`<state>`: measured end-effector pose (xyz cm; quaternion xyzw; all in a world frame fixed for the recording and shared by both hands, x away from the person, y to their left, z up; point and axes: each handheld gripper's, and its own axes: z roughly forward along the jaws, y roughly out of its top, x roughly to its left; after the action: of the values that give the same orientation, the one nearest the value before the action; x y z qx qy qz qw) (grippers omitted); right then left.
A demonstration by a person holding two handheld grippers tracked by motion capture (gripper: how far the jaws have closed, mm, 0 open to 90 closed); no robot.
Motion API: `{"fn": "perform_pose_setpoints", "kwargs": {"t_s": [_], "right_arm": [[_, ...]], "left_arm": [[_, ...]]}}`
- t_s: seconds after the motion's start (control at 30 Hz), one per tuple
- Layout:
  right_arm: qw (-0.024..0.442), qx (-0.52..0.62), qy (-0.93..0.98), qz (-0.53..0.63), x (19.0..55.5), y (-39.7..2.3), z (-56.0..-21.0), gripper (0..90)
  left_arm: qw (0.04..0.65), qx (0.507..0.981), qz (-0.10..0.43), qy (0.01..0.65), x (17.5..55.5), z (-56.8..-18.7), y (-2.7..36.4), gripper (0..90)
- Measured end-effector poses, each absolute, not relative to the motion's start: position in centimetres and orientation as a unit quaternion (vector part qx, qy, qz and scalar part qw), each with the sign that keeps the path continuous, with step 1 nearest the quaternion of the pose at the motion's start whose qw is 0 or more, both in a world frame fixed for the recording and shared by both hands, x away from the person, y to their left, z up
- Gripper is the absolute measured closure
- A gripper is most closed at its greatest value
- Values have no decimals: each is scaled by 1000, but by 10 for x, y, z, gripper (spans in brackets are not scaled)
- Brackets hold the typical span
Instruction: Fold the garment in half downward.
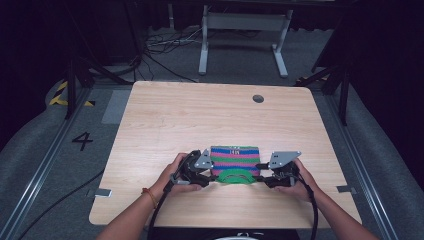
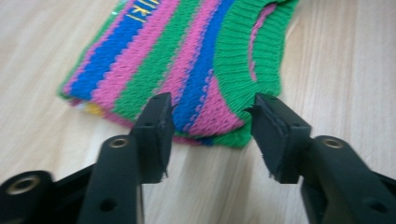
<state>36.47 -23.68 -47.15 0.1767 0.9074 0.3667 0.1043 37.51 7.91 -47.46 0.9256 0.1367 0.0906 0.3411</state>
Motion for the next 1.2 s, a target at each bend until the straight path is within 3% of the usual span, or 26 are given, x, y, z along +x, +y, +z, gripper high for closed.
{"fn": "perform_pose_setpoints", "kwargs": {"t_s": [0.3, 0.57, 0.87, 1.2], "right_arm": [[127, 184, 908, 355, 355, -255, -453, 400], [153, 204, 904, 344, 348, -281, -448, 321], [180, 239, 896, 327, 341, -320, -454, 270], [188, 294, 876, 333, 335, -364, -468, 234]], "left_arm": [[297, 934, 140, 140, 363, -459, 100, 298], [275, 937, 161, 146, 353, -449, 129, 215], [261, 929, 193, 177, 348, -453, 171, 215], [283, 914, 176, 230, 340, -467, 217, 197]]}}
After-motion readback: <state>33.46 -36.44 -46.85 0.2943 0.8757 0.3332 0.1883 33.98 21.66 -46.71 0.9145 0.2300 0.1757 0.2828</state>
